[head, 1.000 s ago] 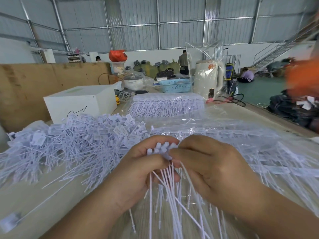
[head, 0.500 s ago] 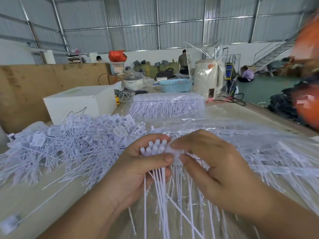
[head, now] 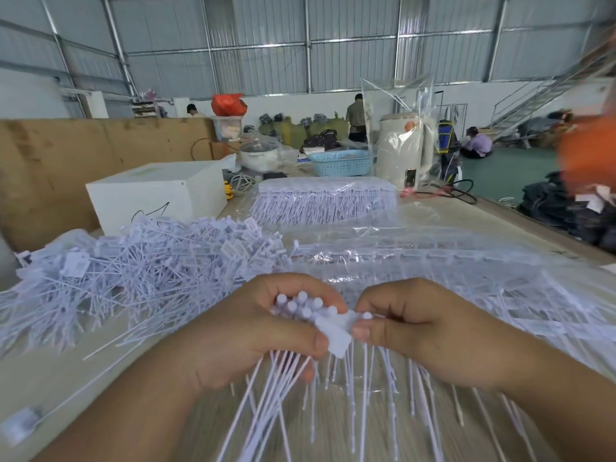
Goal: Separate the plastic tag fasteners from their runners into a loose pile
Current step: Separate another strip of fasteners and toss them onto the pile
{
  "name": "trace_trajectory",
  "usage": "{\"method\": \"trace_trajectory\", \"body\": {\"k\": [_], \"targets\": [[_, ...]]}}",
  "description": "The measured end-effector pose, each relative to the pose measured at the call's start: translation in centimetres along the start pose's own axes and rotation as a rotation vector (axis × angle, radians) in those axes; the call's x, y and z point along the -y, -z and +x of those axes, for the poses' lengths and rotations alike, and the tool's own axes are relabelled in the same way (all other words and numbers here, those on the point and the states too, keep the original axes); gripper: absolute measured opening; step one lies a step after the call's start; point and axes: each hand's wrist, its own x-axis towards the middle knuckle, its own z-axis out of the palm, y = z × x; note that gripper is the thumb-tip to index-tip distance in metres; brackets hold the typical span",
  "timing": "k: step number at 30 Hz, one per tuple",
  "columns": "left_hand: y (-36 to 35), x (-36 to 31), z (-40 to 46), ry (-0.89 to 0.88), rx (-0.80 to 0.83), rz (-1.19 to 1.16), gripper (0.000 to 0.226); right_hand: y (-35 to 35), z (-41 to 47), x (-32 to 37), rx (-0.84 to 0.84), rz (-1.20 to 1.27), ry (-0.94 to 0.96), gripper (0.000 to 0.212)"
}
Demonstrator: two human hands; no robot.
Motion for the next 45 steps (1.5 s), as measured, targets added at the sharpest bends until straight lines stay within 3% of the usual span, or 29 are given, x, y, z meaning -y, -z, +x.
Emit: {"method": "trace_trajectory", "body": {"k": [3,6,8,12,14,17,19,21,28,34,37,41,45], "targets": [[0.2,0.0,-0.1,0.014,0.073,0.089,0.032,0.0,-0.1,0.0,0.048,0.000,-0.019,0.030],[0.1,0.0,0.0,-0.019,-0.011,0.156,0.029,-0.1,-0.1,0.3,0.001,-0.007,-0.005,0.031],[-0.4,0.0,0.3,-0.089,-0.148,0.151,0.025,-0.6,0.2,0.7,-0.151,-0.024,0.034,0.032],[-2.4,0.0,0.6,-0.214,-0.357,0.028,0.024,-0.6,1.0,1.2,-0.647,0.046,0.051,0.040],[-3.1,0.0,0.5,-0.220,-0.384,0.000,0.024,0.7,0.7,1.1,-0.738,0.160,0.050,0.041],[-2.8,0.2,0.7,-0.208,-0.437,0.016,0.026,0.9,-0.3,1.1,-0.432,0.256,0.118,0.012],[-2.6,0.3,0.8,-0.194,-0.380,0.012,0.027,0.1,-0.4,1.0,-0.192,0.278,0.142,0.026],[-2.4,0.3,0.6,-0.199,-0.235,-0.019,0.027,-0.5,-0.1,1.1,-0.100,0.212,0.152,0.040],[-1.2,0.8,0.4,-0.090,0.006,-0.039,0.031,0.0,-0.1,0.6,-0.089,0.130,0.079,0.043],[-0.1,0.7,0.0,0.053,0.192,0.058,0.041,-0.2,-0.2,0.6,0.080,0.107,0.073,0.032],[-0.2,0.8,0.0,0.050,0.163,0.098,0.042,-0.5,-0.1,0.6,0.019,0.081,0.083,0.031],[-1.1,0.9,0.3,-0.071,-0.032,0.124,0.040,0.2,-0.1,0.5,-0.159,0.034,0.067,0.037],[-1.1,0.7,0.3,-0.108,-0.107,0.048,0.039,1.5,-0.7,0.8,-0.088,0.121,0.047,0.042]]}}
